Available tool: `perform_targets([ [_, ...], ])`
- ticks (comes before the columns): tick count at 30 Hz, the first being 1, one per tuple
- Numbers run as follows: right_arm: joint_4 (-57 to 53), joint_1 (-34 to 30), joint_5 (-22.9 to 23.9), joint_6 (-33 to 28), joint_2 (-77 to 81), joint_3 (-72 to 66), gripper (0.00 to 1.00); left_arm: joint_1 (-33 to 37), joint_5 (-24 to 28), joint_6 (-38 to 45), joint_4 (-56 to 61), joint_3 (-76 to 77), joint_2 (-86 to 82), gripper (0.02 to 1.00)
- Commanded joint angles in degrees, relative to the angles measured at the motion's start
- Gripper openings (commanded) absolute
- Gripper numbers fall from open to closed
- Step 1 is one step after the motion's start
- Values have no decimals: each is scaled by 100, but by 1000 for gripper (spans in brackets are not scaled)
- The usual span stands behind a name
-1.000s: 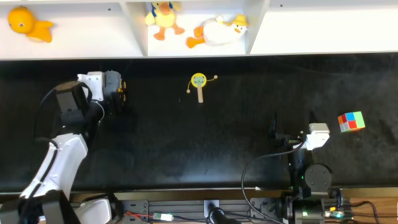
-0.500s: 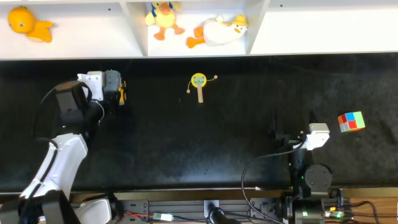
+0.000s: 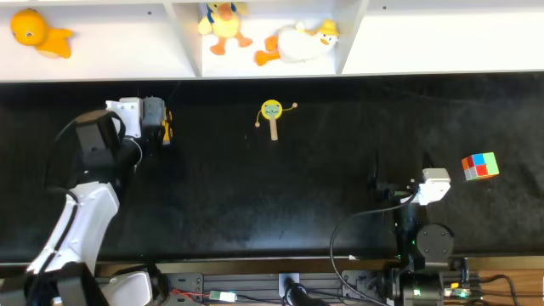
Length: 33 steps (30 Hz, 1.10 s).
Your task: Store Toys
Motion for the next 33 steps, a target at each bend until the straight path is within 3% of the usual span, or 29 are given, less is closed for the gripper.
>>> perform_targets([
  [1, 15, -11, -17, 46, -52, -79, 993, -22, -48, -15, -138, 94, -243, 362],
  [33, 15, -11, -15, 46, -52, -79, 996, -22, -46, -17, -544, 116, -1318, 340],
])
